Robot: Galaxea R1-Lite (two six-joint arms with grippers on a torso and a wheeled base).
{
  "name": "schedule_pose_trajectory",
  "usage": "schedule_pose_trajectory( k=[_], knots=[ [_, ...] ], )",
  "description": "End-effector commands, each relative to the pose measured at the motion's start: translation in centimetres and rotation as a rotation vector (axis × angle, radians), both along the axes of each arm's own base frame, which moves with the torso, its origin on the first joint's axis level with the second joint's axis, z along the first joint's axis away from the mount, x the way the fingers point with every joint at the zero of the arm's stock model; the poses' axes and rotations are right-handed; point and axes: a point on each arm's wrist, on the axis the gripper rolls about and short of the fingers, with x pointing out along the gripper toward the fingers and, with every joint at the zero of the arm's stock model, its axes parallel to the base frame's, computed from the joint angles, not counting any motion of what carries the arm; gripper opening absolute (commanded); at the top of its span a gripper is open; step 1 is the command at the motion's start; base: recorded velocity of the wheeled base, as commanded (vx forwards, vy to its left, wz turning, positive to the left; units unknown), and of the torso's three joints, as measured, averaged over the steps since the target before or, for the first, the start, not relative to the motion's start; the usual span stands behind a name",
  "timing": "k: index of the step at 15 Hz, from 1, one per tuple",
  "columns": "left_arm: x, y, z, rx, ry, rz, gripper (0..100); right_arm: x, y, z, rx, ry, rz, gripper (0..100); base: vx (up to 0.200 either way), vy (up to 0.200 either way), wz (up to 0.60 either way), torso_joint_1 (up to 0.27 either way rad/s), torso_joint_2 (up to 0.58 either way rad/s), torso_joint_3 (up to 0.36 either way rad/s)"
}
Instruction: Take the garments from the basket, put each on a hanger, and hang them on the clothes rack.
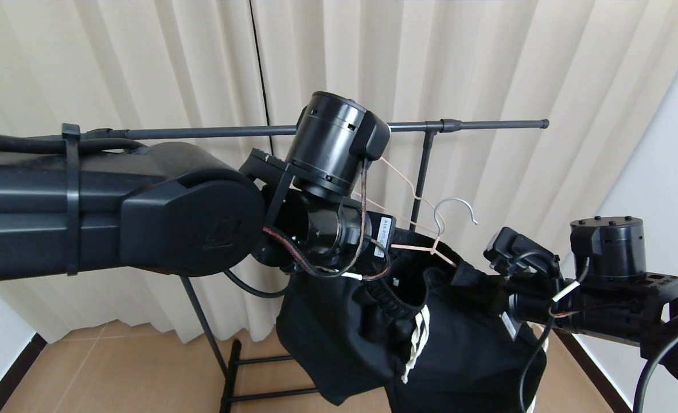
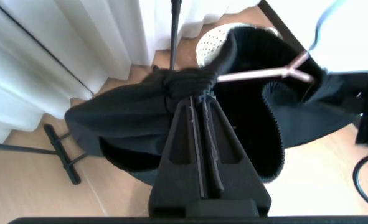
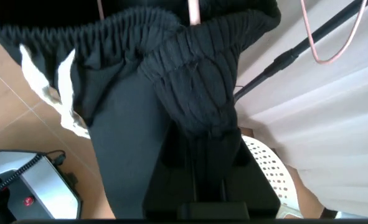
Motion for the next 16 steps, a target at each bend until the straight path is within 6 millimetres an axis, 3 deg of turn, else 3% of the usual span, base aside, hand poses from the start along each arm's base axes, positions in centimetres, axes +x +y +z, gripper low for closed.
schedule_pose_trajectory(
  k=[1,6,16],
  knots=[
    [-0.1,-0.2,-0.7,0.015,0.014,-0.004,0,-0.1,0.0,0.1,0.023,-0.013,-0.005,0,0.000,0.000,0.00,0.000,0.00,0.000],
    [-1.8,-0.3,-3.0,0.064,0.058,-0.038,0,-0.1,0.1,0.4,0.120,-0.028,0.030,0,0.000,0.000,0.00,0.000,0.00,0.000],
    [-3.2,-1.4,-4.2,0.007,0.059,-0.099,0,-0.5,0.2,0.6,0.225,-0.085,0.102,0,0.000,0.000,0.00,0.000,0.00,0.000]
  ],
)
